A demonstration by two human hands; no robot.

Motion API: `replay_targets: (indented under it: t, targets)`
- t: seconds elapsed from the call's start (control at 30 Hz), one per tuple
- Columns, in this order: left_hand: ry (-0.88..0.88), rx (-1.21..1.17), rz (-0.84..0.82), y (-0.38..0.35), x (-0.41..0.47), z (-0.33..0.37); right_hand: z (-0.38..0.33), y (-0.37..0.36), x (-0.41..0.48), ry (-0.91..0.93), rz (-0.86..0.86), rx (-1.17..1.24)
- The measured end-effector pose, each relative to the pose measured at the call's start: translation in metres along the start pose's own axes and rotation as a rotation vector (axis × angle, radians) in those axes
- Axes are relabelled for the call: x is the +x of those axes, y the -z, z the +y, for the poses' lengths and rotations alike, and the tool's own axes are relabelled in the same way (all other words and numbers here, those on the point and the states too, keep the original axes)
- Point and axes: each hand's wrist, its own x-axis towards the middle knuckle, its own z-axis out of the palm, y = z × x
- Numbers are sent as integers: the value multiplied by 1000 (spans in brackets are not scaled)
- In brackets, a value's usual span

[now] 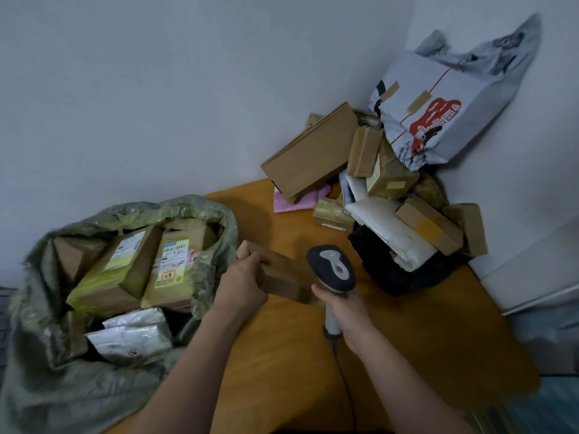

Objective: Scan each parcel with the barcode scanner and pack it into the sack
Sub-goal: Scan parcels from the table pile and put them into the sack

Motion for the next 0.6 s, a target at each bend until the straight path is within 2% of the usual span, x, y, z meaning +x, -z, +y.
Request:
replay_targets:
  t: [0.07, 0.17, 0.23, 0.37, 0.5, 0.6]
  targets:
    - [-11, 34, 86, 3, -8, 1, -1, 1, -8, 19, 16, 1]
    - [73, 103, 161, 9, -16, 2, -7, 0, -19, 100, 13, 17]
    - [112, 68, 209, 11, -22, -1, -12, -3, -29, 142, -19, 39]
    - [263, -271, 287, 16, -36, -13, -16, -18, -48, 190, -62, 28]
    - [289, -739, 347, 26, -52, -29, -17, -35, -58, 228, -68, 22]
    - [291, -864, 380, 38, -61, -34, -19, -49, -65, 263, -85, 26]
